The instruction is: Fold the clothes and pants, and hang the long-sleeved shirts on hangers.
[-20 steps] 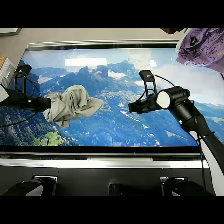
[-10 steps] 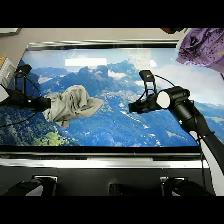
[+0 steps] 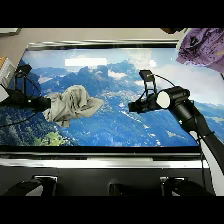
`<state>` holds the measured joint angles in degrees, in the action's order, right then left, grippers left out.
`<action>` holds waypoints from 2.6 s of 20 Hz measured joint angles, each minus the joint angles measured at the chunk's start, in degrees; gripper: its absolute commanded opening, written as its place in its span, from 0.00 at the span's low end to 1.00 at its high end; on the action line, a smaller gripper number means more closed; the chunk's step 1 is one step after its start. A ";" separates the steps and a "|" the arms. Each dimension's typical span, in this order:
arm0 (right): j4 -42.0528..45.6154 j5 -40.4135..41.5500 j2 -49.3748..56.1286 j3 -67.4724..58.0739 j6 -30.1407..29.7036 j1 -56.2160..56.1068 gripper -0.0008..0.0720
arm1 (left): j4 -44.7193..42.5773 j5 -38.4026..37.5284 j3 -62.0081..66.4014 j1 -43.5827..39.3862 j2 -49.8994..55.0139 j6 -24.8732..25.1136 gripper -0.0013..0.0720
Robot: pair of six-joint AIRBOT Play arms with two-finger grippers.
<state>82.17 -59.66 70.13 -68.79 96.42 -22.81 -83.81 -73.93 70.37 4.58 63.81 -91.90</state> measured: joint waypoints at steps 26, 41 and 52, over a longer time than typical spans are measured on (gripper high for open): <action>-1.14 -5.97 -2.62 -0.26 6.93 -0.02 0.06 | 19.12 19.23 0.81 -7.72 23.58 4.17 0.04; 9.18 -12.46 -18.18 -0.42 16.74 1.20 0.24 | 33.86 12.52 1.62 -18.16 20.72 3.02 0.88; -28.46 -6.82 2.19 8.61 -7.50 39.50 0.67 | 30.91 6.71 1.64 4.17 14.58 5.35 0.88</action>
<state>53.71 -66.48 72.31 -60.18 88.92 16.69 -52.90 -67.22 72.01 8.75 78.39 -86.54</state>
